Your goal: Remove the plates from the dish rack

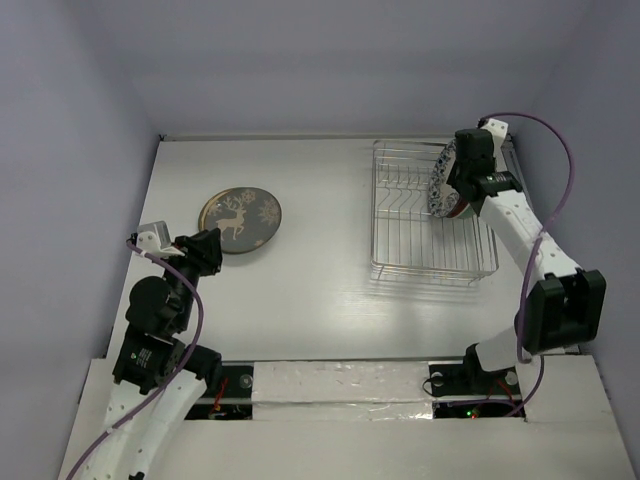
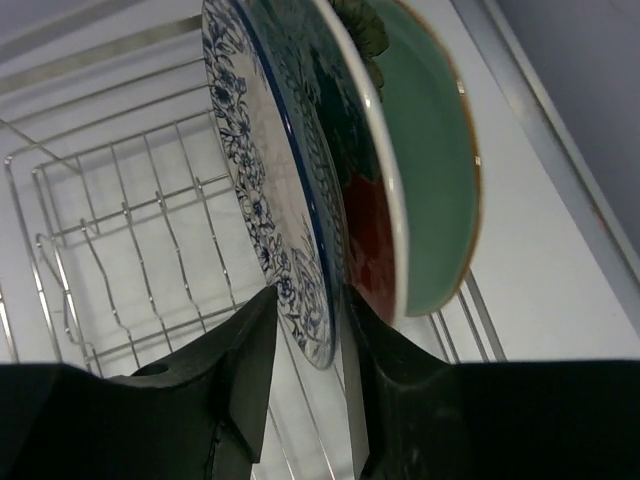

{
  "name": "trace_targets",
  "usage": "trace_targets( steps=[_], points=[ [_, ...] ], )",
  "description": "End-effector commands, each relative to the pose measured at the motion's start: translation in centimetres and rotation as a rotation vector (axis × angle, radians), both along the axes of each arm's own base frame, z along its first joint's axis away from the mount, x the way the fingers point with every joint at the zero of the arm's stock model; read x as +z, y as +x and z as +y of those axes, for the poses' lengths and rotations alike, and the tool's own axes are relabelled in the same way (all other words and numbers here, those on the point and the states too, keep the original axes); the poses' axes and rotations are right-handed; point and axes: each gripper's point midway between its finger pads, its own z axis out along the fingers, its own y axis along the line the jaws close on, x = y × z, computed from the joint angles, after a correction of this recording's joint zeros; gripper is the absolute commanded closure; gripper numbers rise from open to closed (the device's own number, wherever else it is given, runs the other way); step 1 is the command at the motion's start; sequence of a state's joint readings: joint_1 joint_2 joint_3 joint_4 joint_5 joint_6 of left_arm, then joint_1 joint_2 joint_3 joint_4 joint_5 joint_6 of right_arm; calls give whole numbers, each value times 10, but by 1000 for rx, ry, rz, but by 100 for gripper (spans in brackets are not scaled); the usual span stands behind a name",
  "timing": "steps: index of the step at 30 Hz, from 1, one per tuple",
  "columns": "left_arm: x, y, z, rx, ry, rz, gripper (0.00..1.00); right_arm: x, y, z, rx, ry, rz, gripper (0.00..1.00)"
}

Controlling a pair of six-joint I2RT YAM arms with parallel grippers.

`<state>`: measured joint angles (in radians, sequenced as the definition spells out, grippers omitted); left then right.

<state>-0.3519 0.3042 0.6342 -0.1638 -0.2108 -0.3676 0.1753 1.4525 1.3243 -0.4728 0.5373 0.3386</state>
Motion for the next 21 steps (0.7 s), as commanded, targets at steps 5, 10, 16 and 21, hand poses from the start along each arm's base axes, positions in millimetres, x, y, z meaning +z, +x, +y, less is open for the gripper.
trace_targets(
  steps=[5,10,16,21],
  points=[
    [9,-2,-5,-23,-11,-31,74,-12,28,-17,-25,-20,41,64],
    [8,-2,-5,-23,-8,-29,74,-29,38,-14,4,-28,78,57],
    [8,-1,-5,-23,-9,-27,73,-35,44,-19,-6,-76,141,69],
    [7,0,-5,-23,-7,-23,73,9,34,-20,0,-128,74,86]
  ],
)
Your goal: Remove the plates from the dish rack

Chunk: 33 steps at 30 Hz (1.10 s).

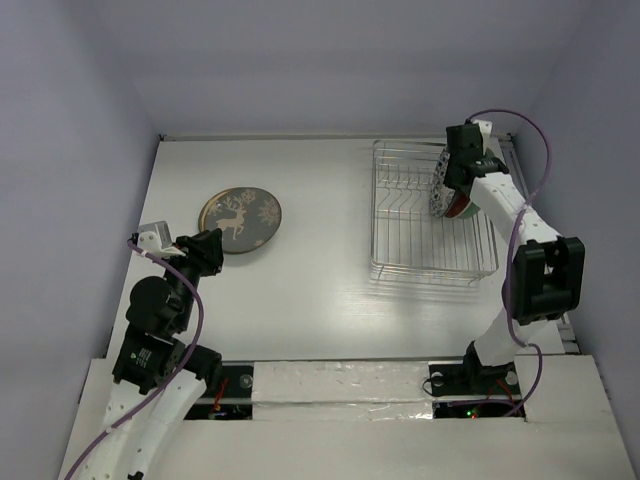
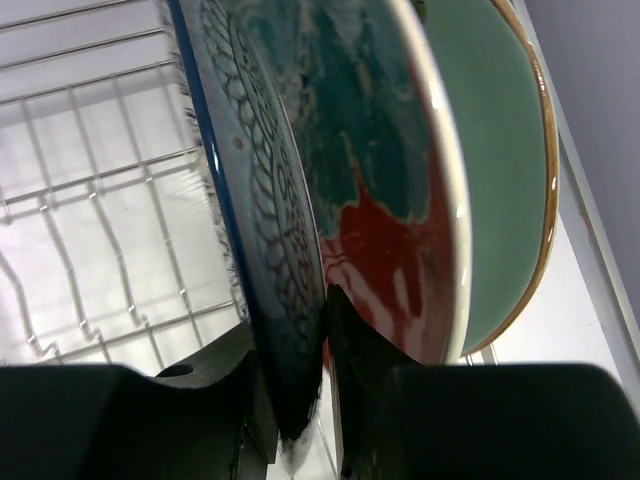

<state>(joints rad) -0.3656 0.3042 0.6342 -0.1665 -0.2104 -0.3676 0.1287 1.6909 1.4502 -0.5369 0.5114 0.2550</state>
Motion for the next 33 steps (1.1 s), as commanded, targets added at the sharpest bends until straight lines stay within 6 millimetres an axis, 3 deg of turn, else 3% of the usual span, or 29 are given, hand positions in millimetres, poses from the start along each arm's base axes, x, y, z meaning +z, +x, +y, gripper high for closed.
trace_targets(
  steps=[1,3,9,11,15,16,18,19,20,22,23,25,26,28,30,31,32,33],
  points=[
    [8,0,-2,-9,-9,-27,73,74,0,-8,-7,-64,-146,90],
    [7,1,-2,-9,-8,-24,73,92,-3,-7,-3,-80,-161,100],
    [8,0,-2,-9,-11,-26,72,151,-16,-2,11,-103,-248,100],
    [7,0,-2,-9,-9,-25,72,184,-25,8,41,-74,-327,100],
    [7,1,-2,-9,-11,-23,72,231,-47,32,100,22,-483,100],
    [7,1,-2,-9,-11,-23,72,228,-50,48,144,60,-497,100],
    [6,2,-1,0,-10,-21,71,249,-55,82,270,173,-607,100],
    [7,2,-1,0,-9,-24,71,248,-55,101,334,219,-623,100],
    [5,3,-1,0,-9,-19,71,246,-55,141,444,326,-652,100],
    [5,4,1,9,-8,-16,71,239,-53,183,546,438,-657,100],
    [6,4,1,9,-9,-18,71,250,-53,213,616,561,-704,100],
    [4,5,1,10,-5,-12,71,226,-46,268,717,709,-656,100],
    [4,5,1,10,-5,-11,71,243,-54,301,827,878,-676,100],
    [4,5,1,10,-3,-11,71,251,-61,343,935,1047,-655,100],
    [4,5,1,10,-4,-11,71,231,-49,384,951,1184,-572,100],
    [4,6,3,19,-3,-11,71,247,-55,404,987,1227,-576,100],
    [4,6,3,19,-4,-9,71,218,-42,424,961,1224,-512,100],
    [4,6,3,19,-3,-12,71,213,-39,436,957,1227,-496,100]
  ],
)
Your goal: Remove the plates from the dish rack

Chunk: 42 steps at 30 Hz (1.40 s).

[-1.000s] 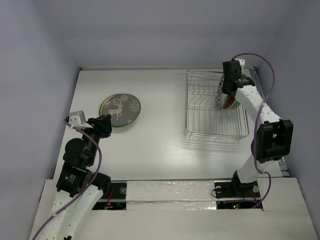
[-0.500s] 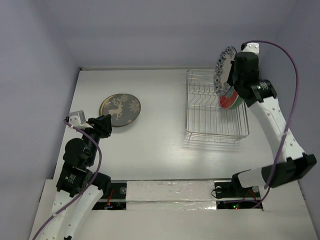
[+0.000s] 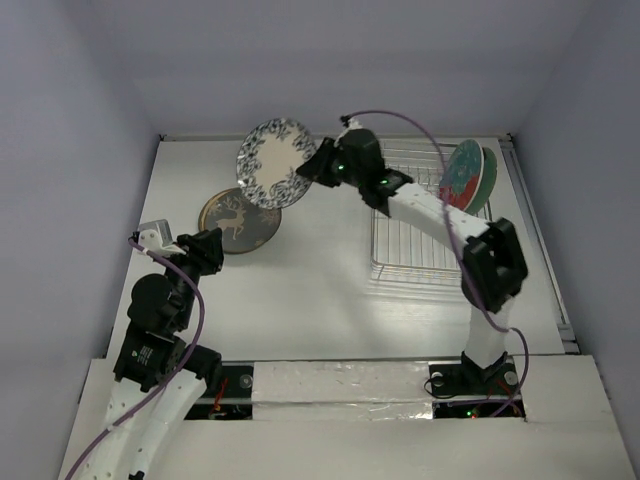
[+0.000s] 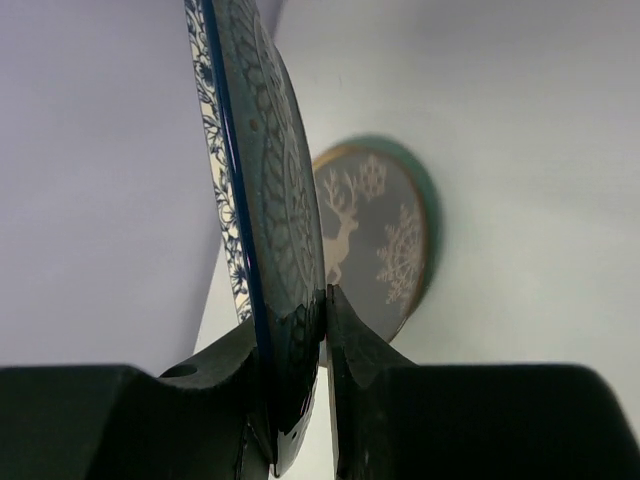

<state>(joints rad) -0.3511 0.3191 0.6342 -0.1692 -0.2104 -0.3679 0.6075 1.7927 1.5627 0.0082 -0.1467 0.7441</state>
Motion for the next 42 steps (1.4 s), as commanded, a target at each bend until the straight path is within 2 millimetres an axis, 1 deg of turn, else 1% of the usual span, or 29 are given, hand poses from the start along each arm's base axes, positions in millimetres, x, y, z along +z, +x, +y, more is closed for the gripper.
trace_targets(
  steps=[1,2,4,5,6,8,9,10,11,14,15,16,17,18,20,22,24,25,29,30,32,33,35,36,37,38,39,41,42],
  points=[
    [8,3,0,4,-10,-29,71,101,-19,63,155,320,-126,100],
    [8,3,0,4,-8,-27,71,88,-15,82,159,325,-90,100],
    [8,3,0,4,-11,-29,71,73,-9,96,166,331,-53,100],
    [8,2,0,4,-10,-30,71,70,-10,105,169,346,-30,100],
    [8,2,0,4,-9,-29,71,50,-8,116,174,336,1,100],
    [8,2,0,4,-9,-29,71,35,-3,122,172,340,36,100],
    [8,2,1,4,-9,-32,71,31,-7,130,197,346,51,100],
    [10,2,1,4,-12,-36,71,14,-4,135,201,335,82,100],
    [9,1,1,4,-12,-36,71,8,-8,140,208,334,99,100],
    [10,1,1,4,-13,-39,71,-21,-8,147,192,294,147,100],
    [11,0,1,4,-14,-43,71,-27,-7,148,191,286,159,96],
    [10,0,1,4,-13,-40,71,-36,-13,153,203,274,173,94],
    [11,0,1,4,-16,-43,71,-47,-14,155,211,263,191,92],
    [10,0,1,4,-13,-40,71,-51,-19,159,222,260,199,88],
    [11,0,1,4,-15,-42,71,-67,-19,160,221,243,224,84],
    [10,0,1,4,-15,-40,71,-76,-24,163,226,231,238,82],
    [10,0,1,4,-15,-40,71,-81,-24,164,228,223,242,80],
    [10,0,1,4,-15,-40,71,-83,-29,168,240,216,246,80],
    [11,0,3,13,-15,-42,71,-89,-30,168,243,197,252,75],
    [10,1,3,13,-14,-40,71,-92,-31,167,247,195,256,70],
    [11,1,3,13,-17,-43,71,-97,-34,167,258,184,264,65],
    [11,1,3,13,-16,-43,71,-99,-35,166,260,175,264,58],
    [10,1,3,13,-15,-42,71,-102,-36,163,262,135,248,48],
    [11,0,3,13,-16,-45,70,-109,-35,158,242,95,256,39],
    [11,0,3,13,-16,-45,70,-109,-39,158,240,70,249,36],
    [12,0,3,13,-15,-46,70,-111,-40,151,234,14,235,32],
    [11,0,3,13,-17,-46,70,-112,-38,146,216,-19,222,20],
    [12,0,4,13,-16,-48,70,-112,-35,138,215,-117,181,11],
    [11,0,4,13,-17,-46,70,-123,-37,127,196,-192,206,8]
  ],
)
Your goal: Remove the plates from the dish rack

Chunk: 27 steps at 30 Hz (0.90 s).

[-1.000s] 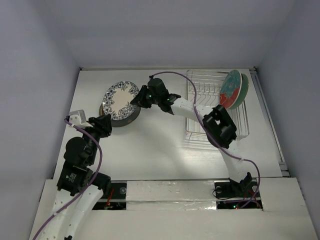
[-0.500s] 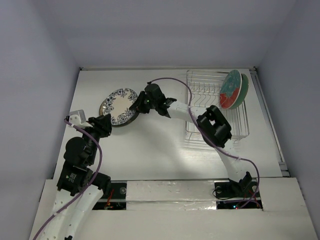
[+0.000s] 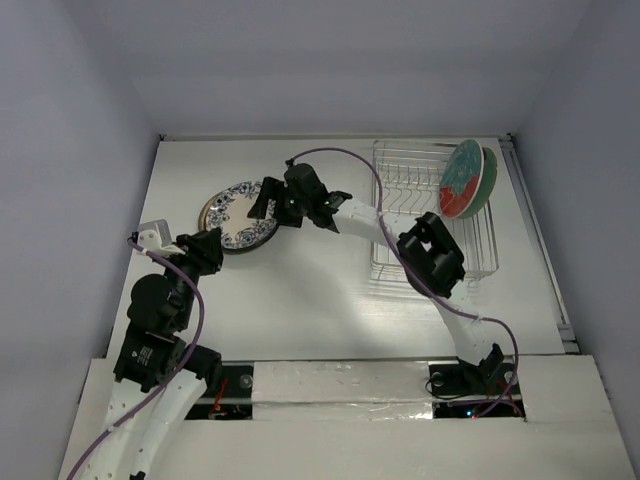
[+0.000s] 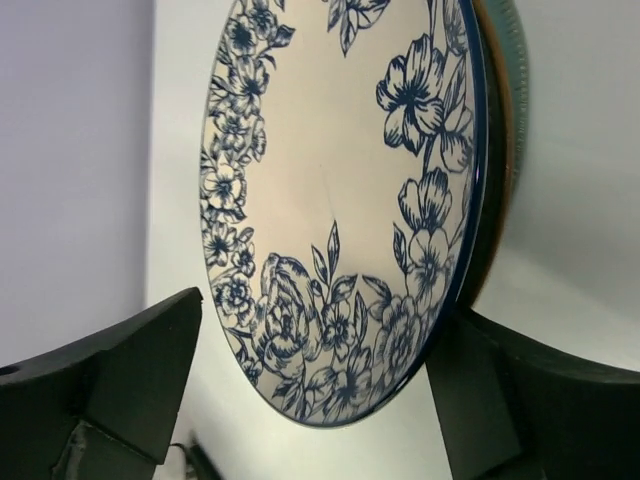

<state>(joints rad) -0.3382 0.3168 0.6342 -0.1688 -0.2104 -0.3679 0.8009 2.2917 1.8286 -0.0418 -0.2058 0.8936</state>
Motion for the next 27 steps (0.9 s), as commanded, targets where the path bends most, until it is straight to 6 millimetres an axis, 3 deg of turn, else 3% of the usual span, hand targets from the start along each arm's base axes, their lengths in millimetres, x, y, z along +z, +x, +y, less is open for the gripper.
trace_targets(
  steps=[1,6,8,9,10,11,12,13,14,15,16,17,18,19,20,21,23,24,27],
  points=[
    [11,0,0,0,-16,-45,70,48,-1,-18,24,-136,-152,7],
    [11,0,0,0,-16,-45,70,45,5,-55,-23,-327,-221,1],
    [11,0,0,0,-15,-44,70,54,4,-69,-39,-374,-249,1],
    [11,0,0,0,-16,-45,71,50,6,-79,-66,-413,-258,5],
    [10,0,0,0,-15,-42,70,65,5,-88,-88,-418,-285,9],
    [10,0,0,0,-15,-42,71,68,4,-98,-98,-453,-300,19],
    [11,0,0,0,-15,-44,70,75,9,-114,-162,-501,-326,62],
    [11,0,0,0,-15,-42,70,73,11,-134,-204,-552,-328,84],
    [10,0,0,1,-13,-42,71,94,13,-161,-260,-580,-356,100],
    [10,0,0,1,-13,-41,71,104,20,-190,-351,-640,-382,100],
    [9,1,0,0,-13,-38,72,96,27,-229,-421,-711,-363,100],
    [10,1,0,0,-14,-41,74,123,25,-262,-500,-720,-388,100],
    [9,1,0,0,-14,-41,77,129,28,-298,-591,-772,-389,100],
    [10,0,0,0,-16,-45,85,132,28,-327,-644,-795,-378,100],
    [11,0,0,0,-16,-47,89,122,30,-377,-719,-851,-331,100],
    [11,-1,1,0,-17,-49,96,143,22,-406,-787,-836,-347,100],
    [14,-3,1,0,-21,-57,99,143,15,-447,-845,-877,-330,96],
    [14,-3,1,0,-20,-58,99,147,13,-475,-892,-891,-309,83],
    [14,-4,-3,-18,-21,-58,94,157,7,-516,-951,-983,-265,58]
  ],
)
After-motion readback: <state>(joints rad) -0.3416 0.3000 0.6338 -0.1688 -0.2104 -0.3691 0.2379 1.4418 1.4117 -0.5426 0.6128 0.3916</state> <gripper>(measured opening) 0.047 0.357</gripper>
